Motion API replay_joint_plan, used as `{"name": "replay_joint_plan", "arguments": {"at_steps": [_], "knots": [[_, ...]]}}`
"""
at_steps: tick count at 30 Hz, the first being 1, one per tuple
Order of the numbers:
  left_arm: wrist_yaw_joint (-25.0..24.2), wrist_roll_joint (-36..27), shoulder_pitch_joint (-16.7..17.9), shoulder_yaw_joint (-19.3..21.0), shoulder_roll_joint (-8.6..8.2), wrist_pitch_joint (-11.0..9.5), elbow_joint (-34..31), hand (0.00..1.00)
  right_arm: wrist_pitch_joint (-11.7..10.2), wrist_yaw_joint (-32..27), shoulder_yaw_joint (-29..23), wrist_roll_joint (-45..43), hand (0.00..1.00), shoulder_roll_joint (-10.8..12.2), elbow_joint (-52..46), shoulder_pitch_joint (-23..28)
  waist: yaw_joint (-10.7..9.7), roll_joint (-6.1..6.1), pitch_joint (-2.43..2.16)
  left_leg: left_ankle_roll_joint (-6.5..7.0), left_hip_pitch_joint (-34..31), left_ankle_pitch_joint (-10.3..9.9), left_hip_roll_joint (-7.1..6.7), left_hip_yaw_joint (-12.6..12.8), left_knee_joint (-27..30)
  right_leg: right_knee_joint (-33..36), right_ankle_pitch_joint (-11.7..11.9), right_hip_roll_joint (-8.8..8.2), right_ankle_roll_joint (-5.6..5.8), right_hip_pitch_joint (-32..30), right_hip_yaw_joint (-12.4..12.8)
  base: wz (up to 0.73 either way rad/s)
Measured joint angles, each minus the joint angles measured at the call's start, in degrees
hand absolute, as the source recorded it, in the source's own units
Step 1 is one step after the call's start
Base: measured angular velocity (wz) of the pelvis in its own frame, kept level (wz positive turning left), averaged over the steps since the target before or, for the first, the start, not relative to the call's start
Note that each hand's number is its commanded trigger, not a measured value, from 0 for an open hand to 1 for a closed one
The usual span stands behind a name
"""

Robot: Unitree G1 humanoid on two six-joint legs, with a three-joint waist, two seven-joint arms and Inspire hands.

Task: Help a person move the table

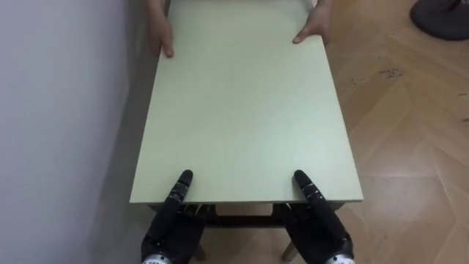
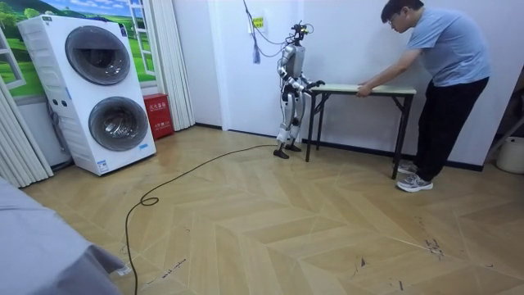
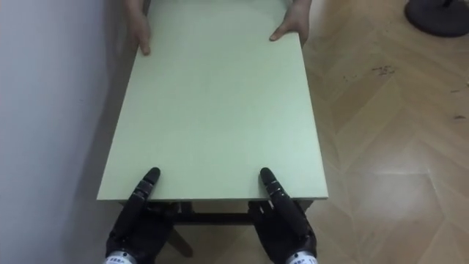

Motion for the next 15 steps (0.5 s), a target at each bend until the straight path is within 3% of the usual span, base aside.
{"name": "replay_joint_plan", "arguments": {"at_steps": [15], "knots": [[-0.54,1.41,0.02,0.21,-0.57,0.2,1.52,1.0,-0.25,-0.37,0.23,0.05,1.0,1.16,0.48,0.12,0.35,0.2,-0.05,-0.1,0.95,-0.04,0.43,1.41,-0.65,0.01,0.22,0.31,-0.13,0.06,1.29,-0.05]]}}
